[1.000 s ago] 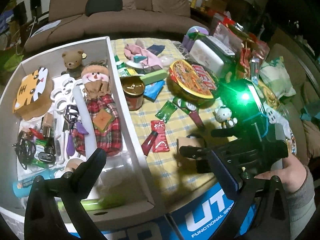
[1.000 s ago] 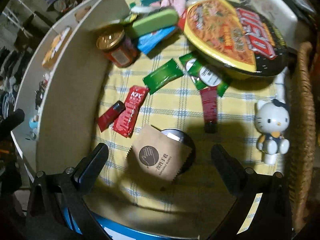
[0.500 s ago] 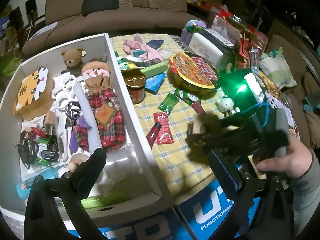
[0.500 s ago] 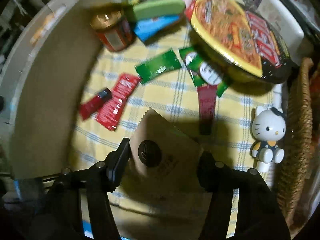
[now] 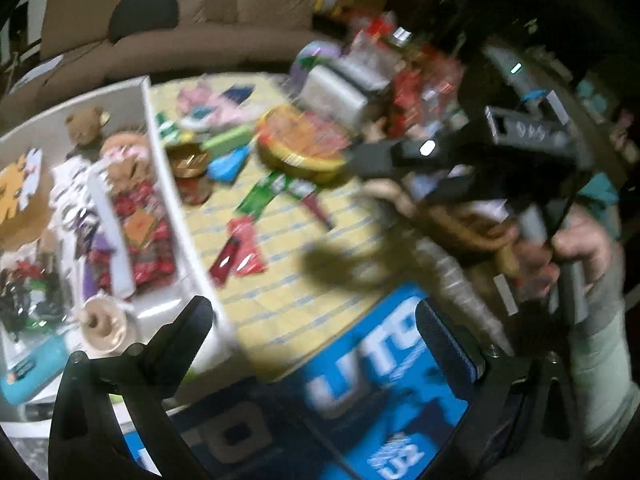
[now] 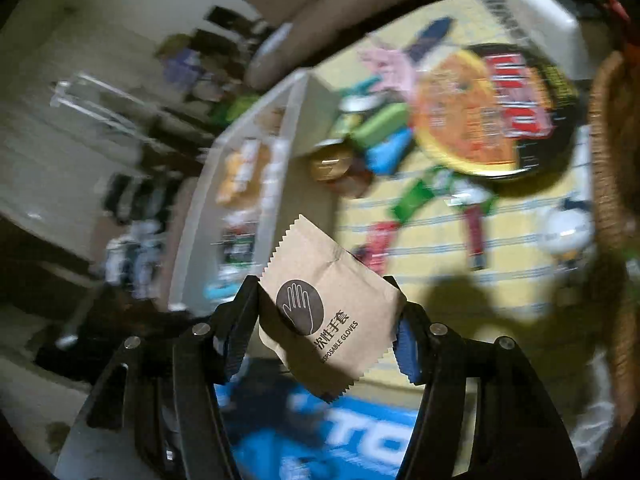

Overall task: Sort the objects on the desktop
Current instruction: 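Carry the glove packet up toward the white box with the right gripper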

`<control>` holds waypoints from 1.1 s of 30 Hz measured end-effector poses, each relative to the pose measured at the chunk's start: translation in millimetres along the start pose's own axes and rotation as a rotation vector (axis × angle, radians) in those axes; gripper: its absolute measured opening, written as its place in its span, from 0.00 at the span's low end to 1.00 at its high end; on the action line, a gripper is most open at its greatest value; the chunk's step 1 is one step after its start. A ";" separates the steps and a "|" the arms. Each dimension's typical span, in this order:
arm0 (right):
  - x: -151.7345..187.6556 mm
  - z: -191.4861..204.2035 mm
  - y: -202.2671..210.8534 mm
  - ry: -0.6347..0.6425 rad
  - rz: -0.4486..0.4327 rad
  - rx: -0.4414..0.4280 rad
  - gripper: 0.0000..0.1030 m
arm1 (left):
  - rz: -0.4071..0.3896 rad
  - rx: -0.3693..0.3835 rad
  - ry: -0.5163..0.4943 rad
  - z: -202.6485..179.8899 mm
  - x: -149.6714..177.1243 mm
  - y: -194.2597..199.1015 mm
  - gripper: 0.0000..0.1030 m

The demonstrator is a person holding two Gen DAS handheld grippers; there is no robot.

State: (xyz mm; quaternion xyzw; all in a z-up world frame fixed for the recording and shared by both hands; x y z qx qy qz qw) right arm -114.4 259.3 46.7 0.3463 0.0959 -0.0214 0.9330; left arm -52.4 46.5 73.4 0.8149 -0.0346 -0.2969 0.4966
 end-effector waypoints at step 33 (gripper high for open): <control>1.5 110.3 -116.7 -0.011 0.136 -0.836 0.56 | -0.515 0.753 0.106 107.0 12.1 102.9 0.91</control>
Point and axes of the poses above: each gripper's, at about its wrist camera, not at the fingertips, and y roughly against the way its jaws point, z to its left, x to its underside, the point moved 1 cm from there along -y, roughly the way its jaws point, and after that the axes turned 12 degrees about z, right-handed, at the moved point
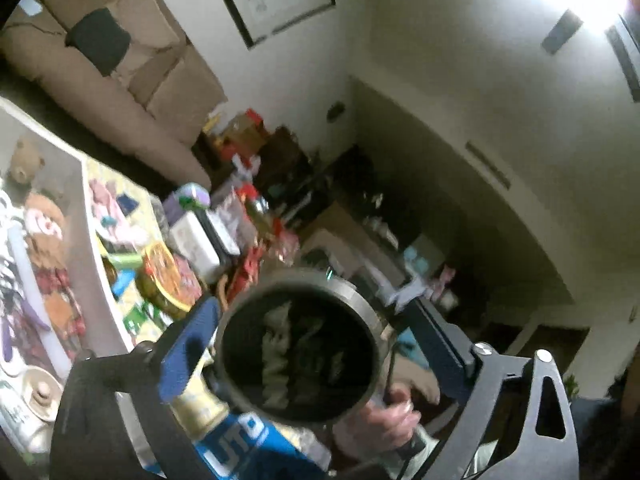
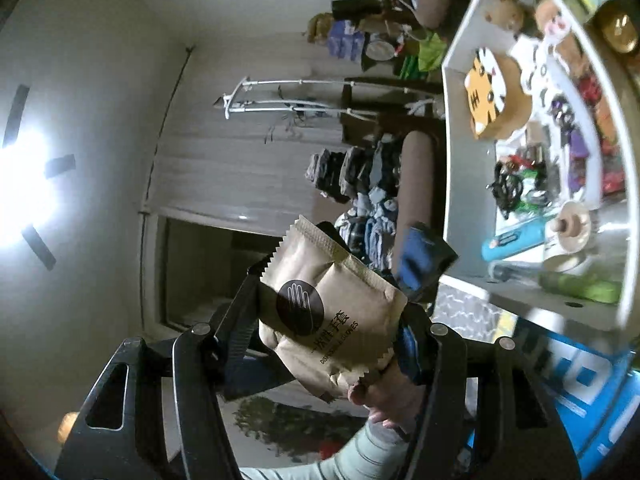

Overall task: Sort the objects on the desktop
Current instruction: 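Carry the glove packet up toward the white box with the right gripper, then open the right gripper to drop the brown glove packet into the box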

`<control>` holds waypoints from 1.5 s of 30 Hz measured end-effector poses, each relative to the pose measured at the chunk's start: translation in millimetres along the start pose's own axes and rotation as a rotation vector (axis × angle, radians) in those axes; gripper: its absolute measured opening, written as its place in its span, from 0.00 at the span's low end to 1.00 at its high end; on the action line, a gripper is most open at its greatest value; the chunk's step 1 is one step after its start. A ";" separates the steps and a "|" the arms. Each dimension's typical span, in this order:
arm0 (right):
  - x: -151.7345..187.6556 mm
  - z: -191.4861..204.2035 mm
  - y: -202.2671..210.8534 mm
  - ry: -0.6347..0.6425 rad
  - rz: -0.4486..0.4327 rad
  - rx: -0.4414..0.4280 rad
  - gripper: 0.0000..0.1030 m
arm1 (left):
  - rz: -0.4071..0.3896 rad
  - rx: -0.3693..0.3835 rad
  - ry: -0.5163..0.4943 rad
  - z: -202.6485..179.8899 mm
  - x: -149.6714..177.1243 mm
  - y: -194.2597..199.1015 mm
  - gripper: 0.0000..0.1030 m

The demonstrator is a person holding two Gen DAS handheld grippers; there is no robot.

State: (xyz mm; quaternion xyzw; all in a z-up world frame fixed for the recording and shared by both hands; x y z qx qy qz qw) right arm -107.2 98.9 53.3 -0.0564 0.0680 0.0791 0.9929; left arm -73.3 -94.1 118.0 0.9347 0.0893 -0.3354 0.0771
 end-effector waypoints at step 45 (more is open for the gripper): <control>-99.9 -47.1 -51.1 0.099 0.056 1.182 0.86 | 0.047 -0.686 0.325 98.2 -11.4 73.6 0.82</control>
Point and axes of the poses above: each gripper's, at about its wrist camera, not at the fingertips, and y roughly against the way its jaws point, z to its left, x to its underside, the point moved 1 cm from there along -y, roughly the way its jaws point, and after that the axes turned 12 degrees about z, right-handed, at the moved point
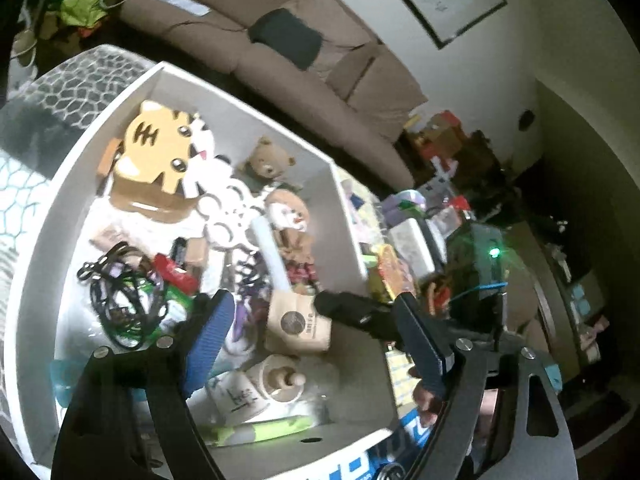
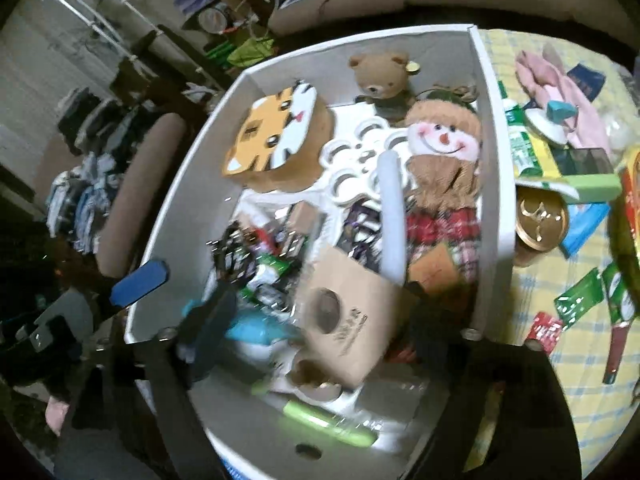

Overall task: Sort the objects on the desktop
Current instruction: 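Open the right gripper to drop the brown glove packet into the box, then reach the right gripper to the black Nivea Men tin and grasp it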

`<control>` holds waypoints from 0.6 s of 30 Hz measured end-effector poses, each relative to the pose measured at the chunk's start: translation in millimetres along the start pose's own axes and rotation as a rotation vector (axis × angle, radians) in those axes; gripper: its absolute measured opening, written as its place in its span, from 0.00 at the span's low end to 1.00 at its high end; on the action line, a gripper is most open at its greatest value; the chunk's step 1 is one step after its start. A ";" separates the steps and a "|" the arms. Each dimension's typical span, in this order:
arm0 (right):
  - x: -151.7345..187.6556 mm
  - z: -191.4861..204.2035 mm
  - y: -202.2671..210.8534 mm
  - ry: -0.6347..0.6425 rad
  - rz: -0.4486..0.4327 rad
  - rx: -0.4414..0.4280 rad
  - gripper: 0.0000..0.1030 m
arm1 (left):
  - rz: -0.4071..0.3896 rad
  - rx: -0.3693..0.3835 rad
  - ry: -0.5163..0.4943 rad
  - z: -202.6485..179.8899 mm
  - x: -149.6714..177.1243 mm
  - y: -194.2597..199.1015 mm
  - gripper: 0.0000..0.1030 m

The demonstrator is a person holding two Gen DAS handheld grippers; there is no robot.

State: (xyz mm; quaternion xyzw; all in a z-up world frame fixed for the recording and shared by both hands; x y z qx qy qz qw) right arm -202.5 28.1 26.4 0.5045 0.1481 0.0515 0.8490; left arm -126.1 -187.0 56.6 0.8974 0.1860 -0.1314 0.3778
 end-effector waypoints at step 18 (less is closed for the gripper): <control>116.4 -4.5 101.5 0.125 -0.109 0.094 0.86 | 0.036 -0.241 -0.148 -38.7 22.9 -5.6 1.00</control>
Point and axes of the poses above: each gripper's, at about its wrist camera, not at the fingertips, and y roughly against the way its jaws point, z to its left, x to its underside, the point moved 1 cm from there along -y, roughly the way its jaws point, and after that the axes turned 12 degrees about z, right-handed, at the moved point
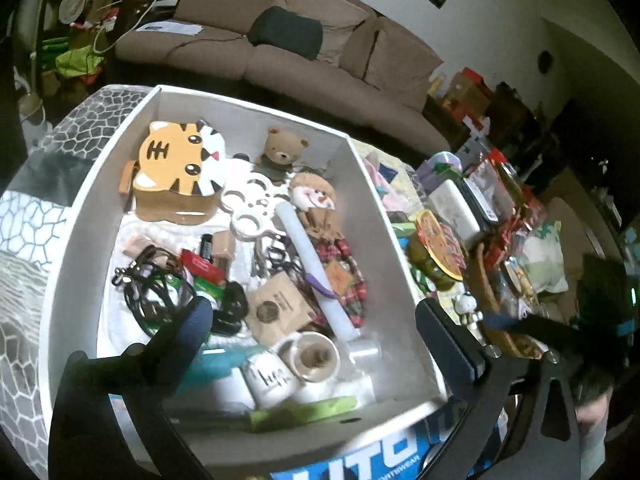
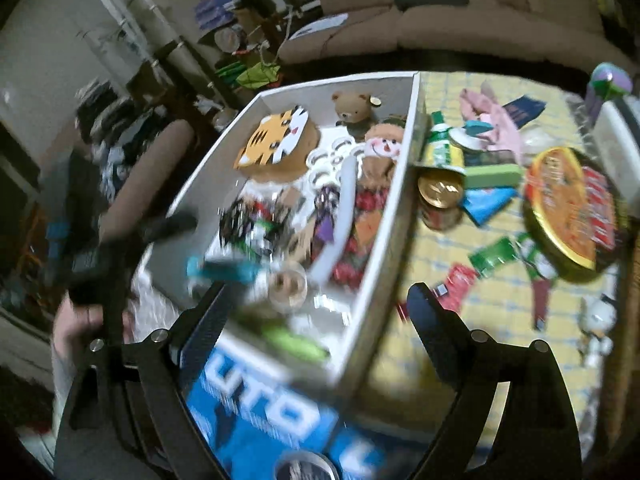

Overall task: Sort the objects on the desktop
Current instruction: 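Reach the right gripper to the black Nivea Men tin and grasp it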

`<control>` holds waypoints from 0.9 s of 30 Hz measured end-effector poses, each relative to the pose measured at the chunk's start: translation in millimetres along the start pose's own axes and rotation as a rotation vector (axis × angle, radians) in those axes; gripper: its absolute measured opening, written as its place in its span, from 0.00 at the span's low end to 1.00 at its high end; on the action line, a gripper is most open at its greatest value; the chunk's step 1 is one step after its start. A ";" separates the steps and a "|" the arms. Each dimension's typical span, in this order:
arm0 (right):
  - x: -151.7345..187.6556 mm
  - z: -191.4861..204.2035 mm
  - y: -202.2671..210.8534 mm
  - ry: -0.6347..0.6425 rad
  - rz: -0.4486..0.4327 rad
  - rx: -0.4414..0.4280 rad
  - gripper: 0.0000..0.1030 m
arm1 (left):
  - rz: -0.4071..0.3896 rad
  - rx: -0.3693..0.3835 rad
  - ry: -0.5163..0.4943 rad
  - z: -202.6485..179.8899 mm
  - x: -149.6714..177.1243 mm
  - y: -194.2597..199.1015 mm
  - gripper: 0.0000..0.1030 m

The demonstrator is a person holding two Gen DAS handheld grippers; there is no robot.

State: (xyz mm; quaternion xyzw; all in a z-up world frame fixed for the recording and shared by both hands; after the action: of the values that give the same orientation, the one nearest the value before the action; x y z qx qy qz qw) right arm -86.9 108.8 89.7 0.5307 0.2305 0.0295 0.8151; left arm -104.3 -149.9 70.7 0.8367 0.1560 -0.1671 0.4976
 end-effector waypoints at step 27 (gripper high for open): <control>124.2 64.1 -25.4 0.268 0.115 0.276 0.55 | 0.110 -0.003 -0.145 -62.5 45.4 -11.8 1.00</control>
State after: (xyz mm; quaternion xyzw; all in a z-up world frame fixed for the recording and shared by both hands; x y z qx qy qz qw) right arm 45.0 79.5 45.7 0.6410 0.3080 0.1143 0.6937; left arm -60.9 -85.0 69.8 0.8290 0.0736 -0.1997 0.5172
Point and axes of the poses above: each gripper's, at about its wrist camera, not at the fingertips, and y roughly against the way its jaws point, z to its left, x to its underside, the point moved 1 cm from there along -y, roughly the way its jaws point, and after that the axes turned 12 degrees about z, right-handed, at the moved point
